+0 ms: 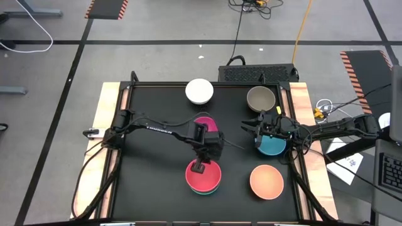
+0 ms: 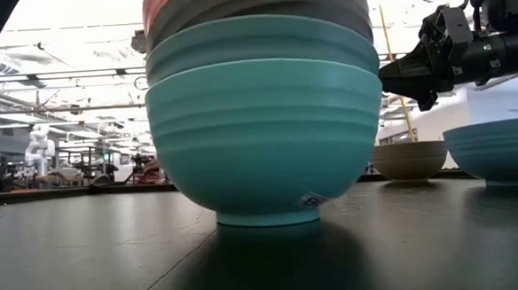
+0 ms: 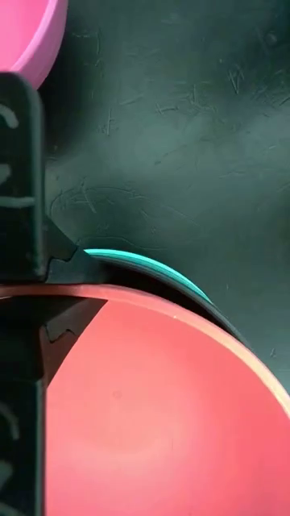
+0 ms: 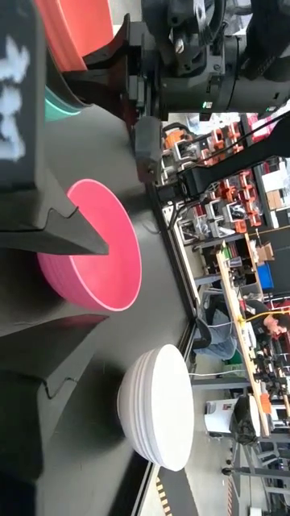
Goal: Nest bowls inside each other
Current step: Stack the orange bowl on the black bowl
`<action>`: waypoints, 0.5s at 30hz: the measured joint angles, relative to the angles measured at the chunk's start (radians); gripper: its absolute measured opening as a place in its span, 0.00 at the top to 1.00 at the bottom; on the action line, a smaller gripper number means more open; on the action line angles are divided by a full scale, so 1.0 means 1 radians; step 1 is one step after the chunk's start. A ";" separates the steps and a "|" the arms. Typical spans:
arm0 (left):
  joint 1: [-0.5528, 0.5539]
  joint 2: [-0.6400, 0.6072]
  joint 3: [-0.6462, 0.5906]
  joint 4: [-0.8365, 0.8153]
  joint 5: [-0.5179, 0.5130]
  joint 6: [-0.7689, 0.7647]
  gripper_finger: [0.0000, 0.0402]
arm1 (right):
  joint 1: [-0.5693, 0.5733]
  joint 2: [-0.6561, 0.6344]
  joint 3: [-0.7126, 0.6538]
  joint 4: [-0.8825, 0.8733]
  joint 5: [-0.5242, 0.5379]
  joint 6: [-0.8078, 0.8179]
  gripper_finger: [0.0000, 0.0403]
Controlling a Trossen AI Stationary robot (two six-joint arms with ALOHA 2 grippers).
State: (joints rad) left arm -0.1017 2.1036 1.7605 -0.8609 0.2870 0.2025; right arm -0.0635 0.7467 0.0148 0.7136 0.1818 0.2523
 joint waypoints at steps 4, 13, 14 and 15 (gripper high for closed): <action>-0.006 0.000 -0.008 0.003 -0.048 -0.007 0.99 | 0.000 0.000 0.000 0.000 0.000 0.000 0.70; -0.024 0.000 -0.009 0.006 -0.096 -0.008 0.96 | 0.000 0.000 0.000 0.000 0.000 -0.003 0.70; -0.025 0.000 -0.009 0.006 -0.103 -0.014 0.94 | 0.000 0.000 0.000 0.000 0.000 -0.003 0.70; -0.025 0.001 -0.010 0.005 -0.108 -0.021 0.91 | 0.000 0.000 0.000 0.000 0.000 -0.003 0.70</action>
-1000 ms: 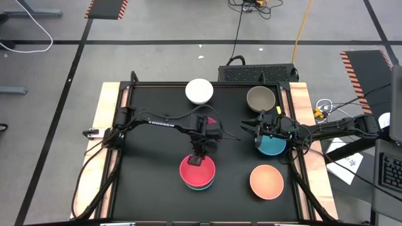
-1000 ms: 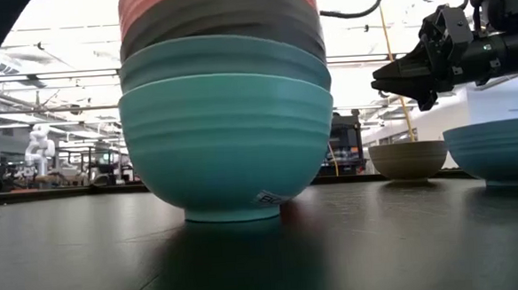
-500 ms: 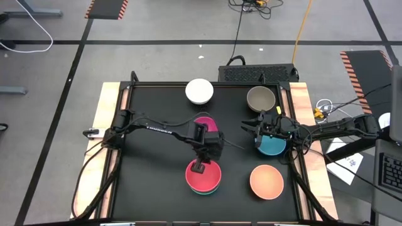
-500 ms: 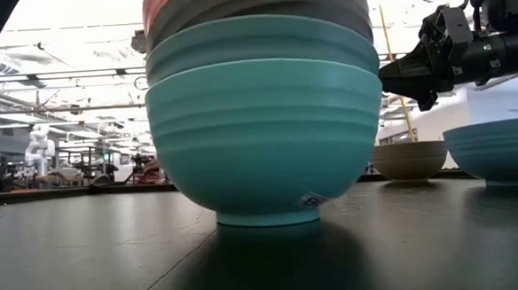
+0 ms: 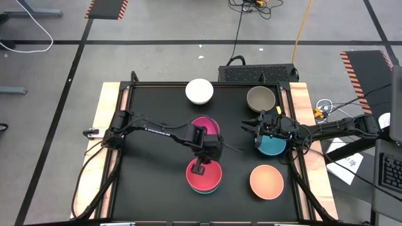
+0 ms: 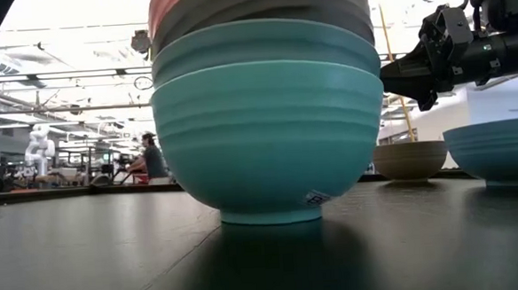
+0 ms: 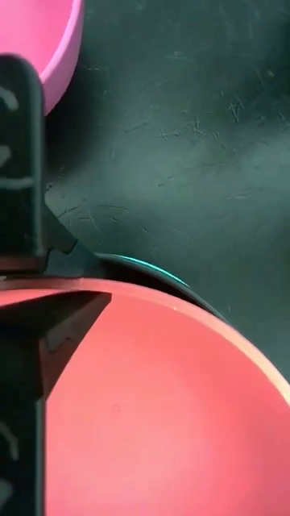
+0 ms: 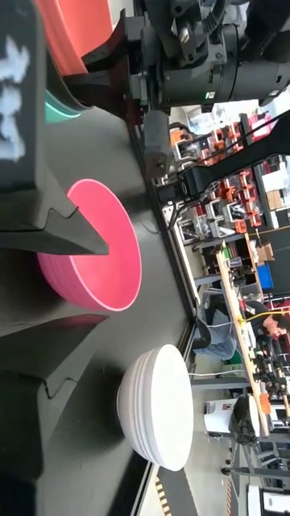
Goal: Nest bowls inside each other
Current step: Stack the orange bowl on the black bowl
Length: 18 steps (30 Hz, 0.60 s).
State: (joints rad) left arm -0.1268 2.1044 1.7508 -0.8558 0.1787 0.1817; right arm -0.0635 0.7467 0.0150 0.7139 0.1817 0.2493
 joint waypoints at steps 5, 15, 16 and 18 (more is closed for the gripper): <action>0.002 -0.007 0.003 0.001 -0.008 0.000 0.75 | 0.000 0.000 0.000 -0.001 -0.001 0.000 0.70; -0.036 -0.044 0.068 -0.068 -0.143 -0.016 0.45 | 0.000 0.002 0.000 -0.015 -0.001 -0.001 0.70; -0.044 -0.050 0.078 -0.088 -0.166 -0.014 0.43 | 0.000 0.003 0.000 -0.016 -0.001 0.000 0.70; -0.055 -0.063 0.091 -0.105 -0.184 -0.010 0.40 | 0.000 0.003 0.000 -0.015 -0.001 -0.001 0.70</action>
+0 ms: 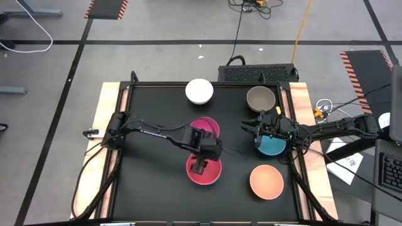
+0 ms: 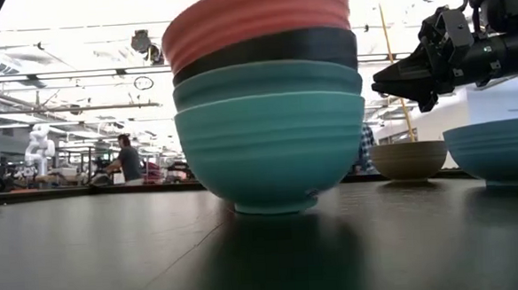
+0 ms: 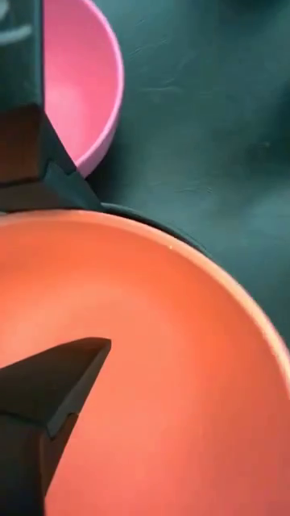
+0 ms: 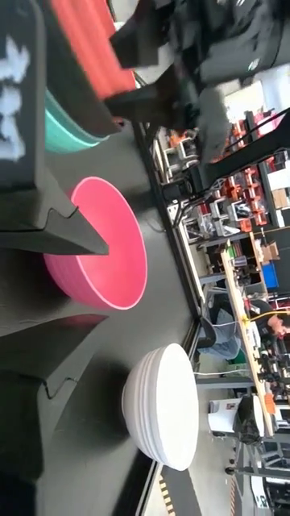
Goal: Nest bowls inside each other
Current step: Stack the orange bowl on the black bowl, then stack the white bowl on the orange bowl
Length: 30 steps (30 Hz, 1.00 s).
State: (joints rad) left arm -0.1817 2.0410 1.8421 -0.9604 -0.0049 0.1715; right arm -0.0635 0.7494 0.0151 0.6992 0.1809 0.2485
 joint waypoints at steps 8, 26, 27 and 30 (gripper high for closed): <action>0.003 -0.053 0.005 0.025 0.041 -0.001 0.33 | 0.000 0.000 0.000 0.009 0.000 0.010 0.70; 0.074 -0.054 0.006 0.000 0.098 0.001 0.33 | 0.000 0.000 0.000 0.007 -0.001 0.010 0.70; 0.074 -0.056 0.007 -0.026 0.084 -0.002 0.33 | 0.000 0.000 0.000 0.007 -0.001 0.010 0.70; 0.065 -0.076 0.007 -0.158 0.015 -0.028 0.33 | 0.000 0.000 0.000 0.006 -0.002 0.009 0.70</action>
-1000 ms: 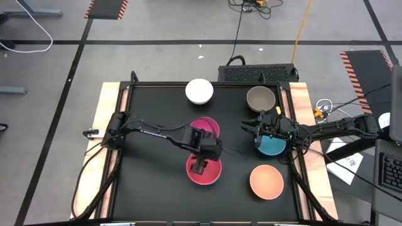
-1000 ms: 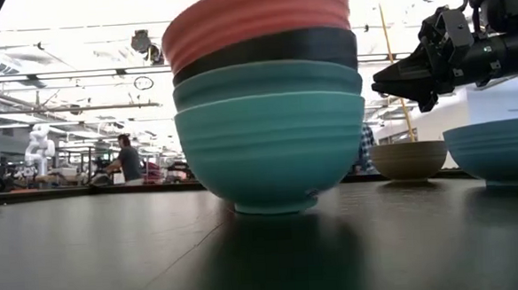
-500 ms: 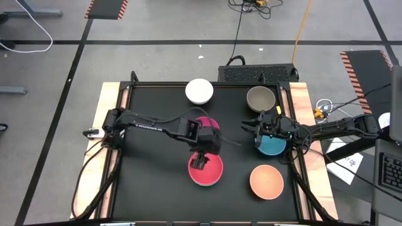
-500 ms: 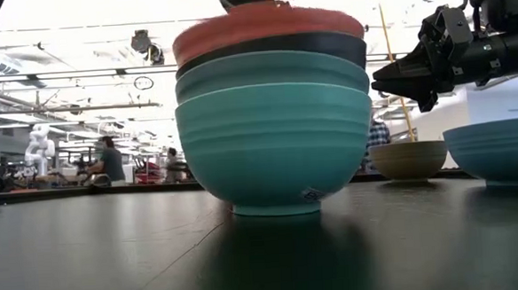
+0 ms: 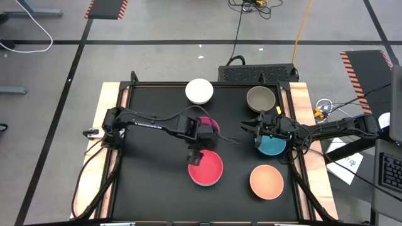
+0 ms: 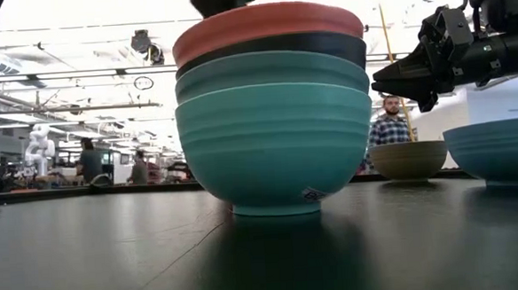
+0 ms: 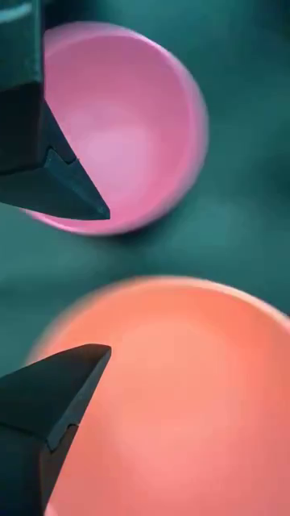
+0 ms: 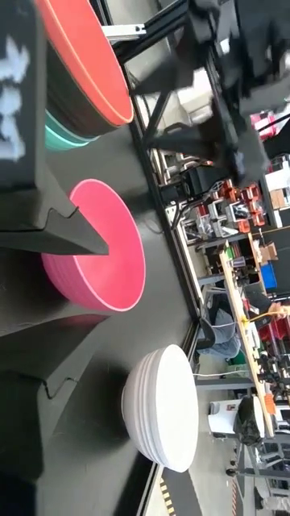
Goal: Nest bowls inside each other
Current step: Stack the white bowl on the orange bowl
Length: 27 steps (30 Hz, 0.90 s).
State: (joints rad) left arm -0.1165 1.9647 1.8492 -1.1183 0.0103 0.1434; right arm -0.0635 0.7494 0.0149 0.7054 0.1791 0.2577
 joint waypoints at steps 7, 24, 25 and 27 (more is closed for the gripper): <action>-0.053 -0.074 0.000 0.006 -0.146 0.001 0.33 | 0.000 0.000 0.000 0.011 0.000 -0.001 0.70; -0.075 -0.426 -0.194 -0.207 -0.407 -0.338 0.33 | 0.000 0.000 0.000 0.009 -0.001 0.029 0.70; -0.074 -0.467 -0.221 -0.199 -0.424 -0.362 0.33 | 0.000 0.000 0.000 0.010 -0.001 0.028 0.70; -0.082 -0.553 -0.279 -0.162 -0.443 -0.391 0.33 | 0.000 0.000 0.000 0.015 0.000 0.027 0.70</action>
State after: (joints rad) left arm -0.1982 1.4113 1.5700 -1.2808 -0.4328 -0.2478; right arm -0.0639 0.7498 0.0150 0.7200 0.1791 0.2852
